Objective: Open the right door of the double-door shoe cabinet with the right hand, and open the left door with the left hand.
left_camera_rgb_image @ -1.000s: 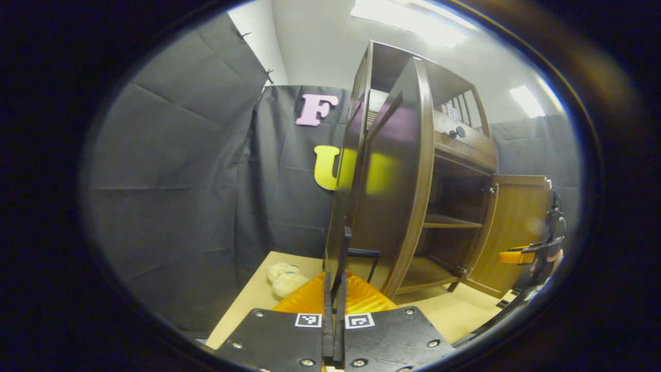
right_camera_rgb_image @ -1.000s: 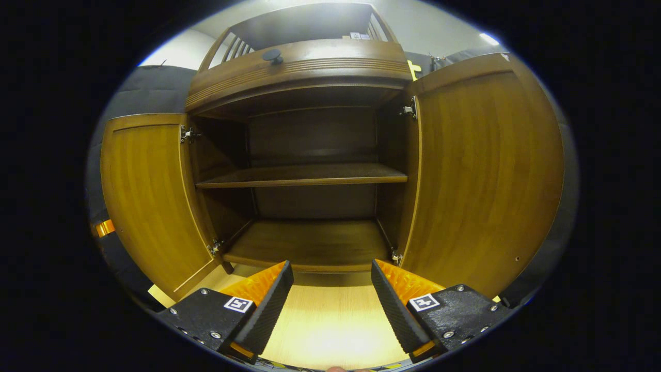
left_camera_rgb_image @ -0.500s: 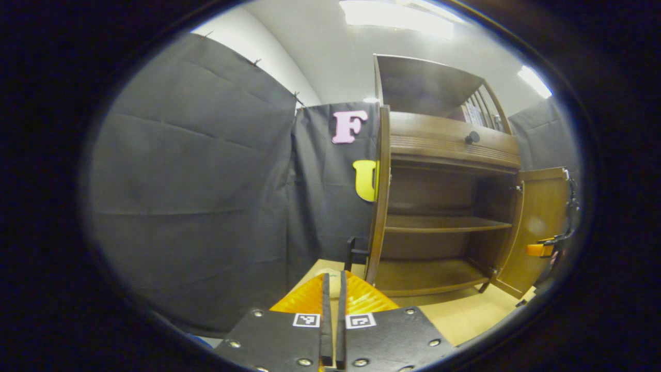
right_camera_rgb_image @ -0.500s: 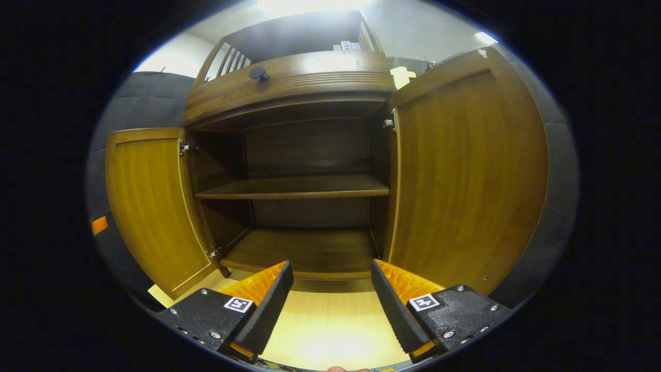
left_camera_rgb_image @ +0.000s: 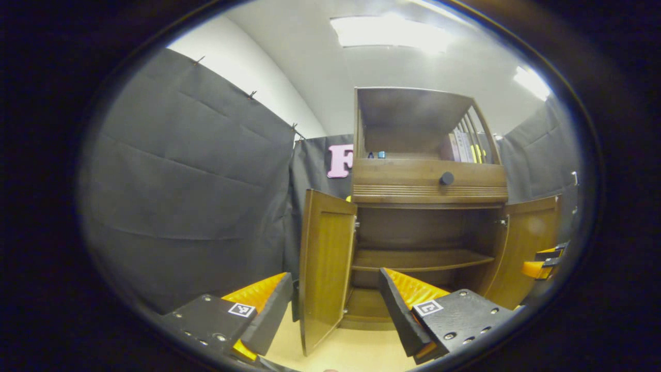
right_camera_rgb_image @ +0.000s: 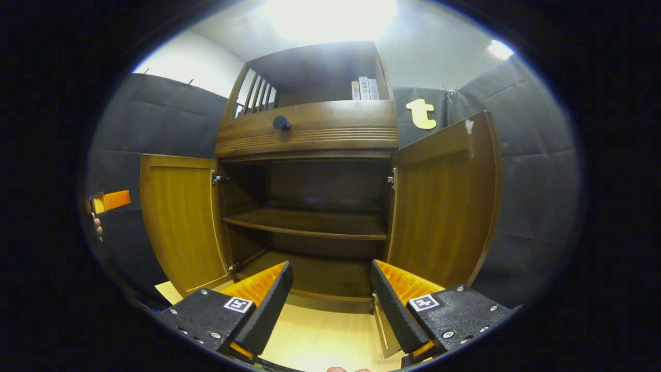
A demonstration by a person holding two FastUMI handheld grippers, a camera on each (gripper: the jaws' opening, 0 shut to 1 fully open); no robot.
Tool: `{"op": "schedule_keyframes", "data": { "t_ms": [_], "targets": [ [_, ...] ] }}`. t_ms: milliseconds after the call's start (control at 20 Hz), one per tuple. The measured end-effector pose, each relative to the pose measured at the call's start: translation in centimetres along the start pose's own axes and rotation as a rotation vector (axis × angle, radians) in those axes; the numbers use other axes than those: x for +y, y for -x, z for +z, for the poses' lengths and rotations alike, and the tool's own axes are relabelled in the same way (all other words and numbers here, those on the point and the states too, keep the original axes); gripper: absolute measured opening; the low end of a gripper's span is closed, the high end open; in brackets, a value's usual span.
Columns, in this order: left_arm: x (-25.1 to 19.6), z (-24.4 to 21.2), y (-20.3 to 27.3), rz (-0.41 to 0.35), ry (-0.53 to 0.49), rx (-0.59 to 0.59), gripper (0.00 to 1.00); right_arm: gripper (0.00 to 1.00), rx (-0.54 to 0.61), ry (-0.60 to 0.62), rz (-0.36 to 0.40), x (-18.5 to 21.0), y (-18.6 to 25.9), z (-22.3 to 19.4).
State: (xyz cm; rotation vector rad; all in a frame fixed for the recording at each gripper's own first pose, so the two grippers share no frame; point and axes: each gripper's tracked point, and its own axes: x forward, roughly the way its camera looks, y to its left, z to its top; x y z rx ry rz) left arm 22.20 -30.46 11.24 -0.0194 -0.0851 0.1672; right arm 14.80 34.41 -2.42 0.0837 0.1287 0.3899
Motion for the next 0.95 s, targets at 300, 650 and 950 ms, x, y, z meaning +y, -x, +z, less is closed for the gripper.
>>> {"op": "schedule_keyframes", "data": {
  "t_ms": [300,650,950],
  "targets": [
    [-6.7,-1.4,0.6,-0.012,0.048,0.059,1.00,0.93,0.006,0.008,-0.052,-3.5,3.0,-0.6],
    [-9.6,-2.0,3.5,-0.039,0.052,0.091,1.00,0.93,0.010,-0.009,-0.061,-4.9,5.4,-1.5],
    [-9.2,-0.1,3.7,-0.065,-0.006,0.068,1.00,0.93,-0.066,-0.063,-0.103,-4.2,5.0,0.2]
  ]
}}
